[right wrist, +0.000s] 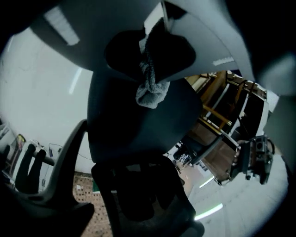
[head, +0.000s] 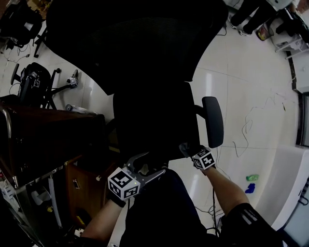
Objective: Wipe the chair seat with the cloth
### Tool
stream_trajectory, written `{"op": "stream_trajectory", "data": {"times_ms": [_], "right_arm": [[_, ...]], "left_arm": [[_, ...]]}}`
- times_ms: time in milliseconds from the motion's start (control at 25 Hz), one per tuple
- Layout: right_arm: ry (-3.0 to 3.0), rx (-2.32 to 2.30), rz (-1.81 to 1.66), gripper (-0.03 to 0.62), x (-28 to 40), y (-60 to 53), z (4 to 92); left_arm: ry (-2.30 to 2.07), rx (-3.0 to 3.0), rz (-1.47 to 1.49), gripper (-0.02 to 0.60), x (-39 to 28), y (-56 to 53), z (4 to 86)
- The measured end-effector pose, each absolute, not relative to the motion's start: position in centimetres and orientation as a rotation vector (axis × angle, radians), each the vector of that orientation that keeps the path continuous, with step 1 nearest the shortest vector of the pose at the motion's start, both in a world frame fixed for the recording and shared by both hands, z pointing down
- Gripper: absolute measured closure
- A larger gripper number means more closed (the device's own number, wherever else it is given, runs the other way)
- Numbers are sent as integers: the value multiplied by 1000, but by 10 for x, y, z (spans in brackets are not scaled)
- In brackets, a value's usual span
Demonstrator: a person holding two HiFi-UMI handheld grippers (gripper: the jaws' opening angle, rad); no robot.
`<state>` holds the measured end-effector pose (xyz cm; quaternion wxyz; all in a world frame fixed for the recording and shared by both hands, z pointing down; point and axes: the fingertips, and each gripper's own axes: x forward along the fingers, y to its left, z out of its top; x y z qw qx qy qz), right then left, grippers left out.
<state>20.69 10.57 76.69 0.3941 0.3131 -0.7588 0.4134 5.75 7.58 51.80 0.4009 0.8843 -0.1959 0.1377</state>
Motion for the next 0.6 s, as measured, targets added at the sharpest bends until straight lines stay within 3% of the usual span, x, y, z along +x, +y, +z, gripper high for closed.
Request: {"op": "stream_trajectory", "data": {"times_ms": [600], "right_arm": [[-2538,898,947,542,65,113,478]], "left_arm": [[-640,2338,265,192,-21,137,393]]}}
